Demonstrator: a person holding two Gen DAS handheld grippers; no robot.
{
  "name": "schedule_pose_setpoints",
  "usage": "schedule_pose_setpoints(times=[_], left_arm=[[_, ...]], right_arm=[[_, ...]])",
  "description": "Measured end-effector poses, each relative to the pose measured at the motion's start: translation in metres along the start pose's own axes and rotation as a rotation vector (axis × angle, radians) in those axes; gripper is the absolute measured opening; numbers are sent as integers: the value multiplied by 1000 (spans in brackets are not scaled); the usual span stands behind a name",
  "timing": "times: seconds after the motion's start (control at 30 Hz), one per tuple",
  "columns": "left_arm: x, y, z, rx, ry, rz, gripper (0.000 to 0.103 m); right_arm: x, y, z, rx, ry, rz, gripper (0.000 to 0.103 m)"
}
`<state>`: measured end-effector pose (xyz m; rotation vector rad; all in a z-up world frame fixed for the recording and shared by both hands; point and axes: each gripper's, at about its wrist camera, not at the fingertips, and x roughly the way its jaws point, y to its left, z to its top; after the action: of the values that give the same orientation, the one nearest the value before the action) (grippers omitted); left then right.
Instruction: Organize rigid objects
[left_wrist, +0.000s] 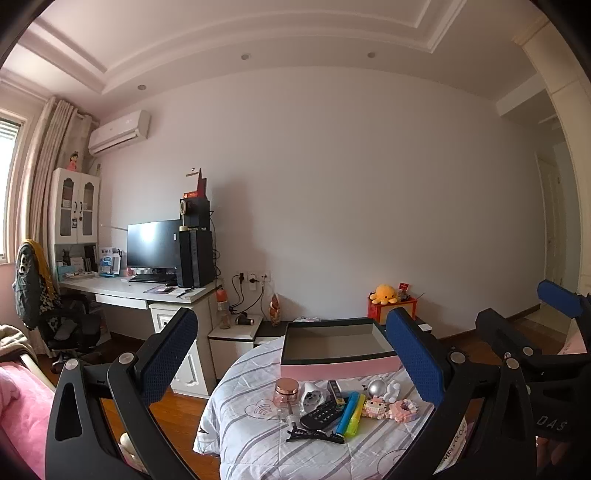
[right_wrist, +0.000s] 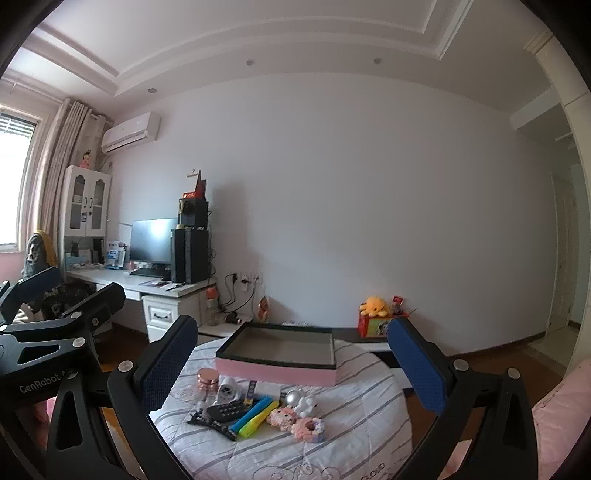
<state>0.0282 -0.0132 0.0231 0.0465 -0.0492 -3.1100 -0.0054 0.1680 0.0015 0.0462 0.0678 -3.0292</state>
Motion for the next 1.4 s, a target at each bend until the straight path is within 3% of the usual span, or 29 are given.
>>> schedule_pose_setpoints(times=[0.3, 1.4], left_arm=[[4, -6, -2, 8, -3, 1, 103], [3, -5, -4, 35, 15, 29, 103]], right_arm=[[-9, 5, 2, -4, -38, -66, 103], [-10, 11, -1, -9, -3, -55, 103]])
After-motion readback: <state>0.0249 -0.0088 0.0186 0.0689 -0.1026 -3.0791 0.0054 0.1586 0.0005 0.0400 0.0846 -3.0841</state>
